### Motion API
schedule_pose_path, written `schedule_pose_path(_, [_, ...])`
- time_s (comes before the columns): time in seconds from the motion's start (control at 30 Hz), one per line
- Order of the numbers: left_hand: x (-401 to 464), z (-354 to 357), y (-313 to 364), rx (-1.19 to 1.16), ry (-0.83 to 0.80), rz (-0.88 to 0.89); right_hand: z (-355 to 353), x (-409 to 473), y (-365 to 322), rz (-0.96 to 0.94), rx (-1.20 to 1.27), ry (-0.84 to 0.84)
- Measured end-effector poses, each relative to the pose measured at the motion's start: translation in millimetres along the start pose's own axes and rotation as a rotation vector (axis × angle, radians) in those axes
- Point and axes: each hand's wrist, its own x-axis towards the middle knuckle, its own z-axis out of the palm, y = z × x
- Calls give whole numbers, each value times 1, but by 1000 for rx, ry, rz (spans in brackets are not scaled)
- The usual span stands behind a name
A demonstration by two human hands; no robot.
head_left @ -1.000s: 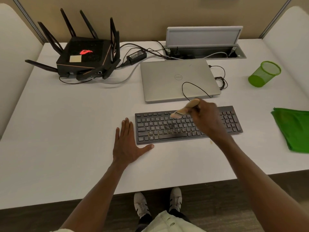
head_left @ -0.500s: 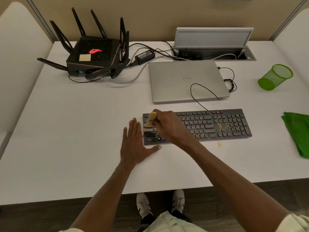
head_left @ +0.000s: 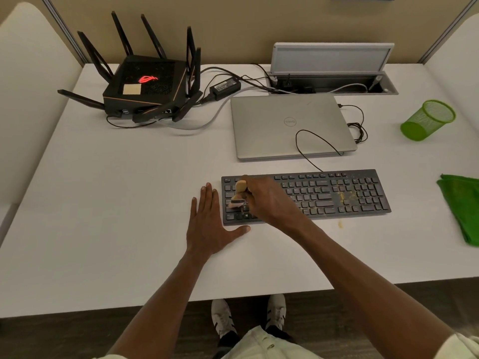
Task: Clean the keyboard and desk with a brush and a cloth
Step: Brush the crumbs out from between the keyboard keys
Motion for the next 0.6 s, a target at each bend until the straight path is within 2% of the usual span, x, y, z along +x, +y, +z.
schedule_pose_path(0.6, [-2, -7, 4, 2, -35, -25, -46, -39, 68, 97, -60, 8])
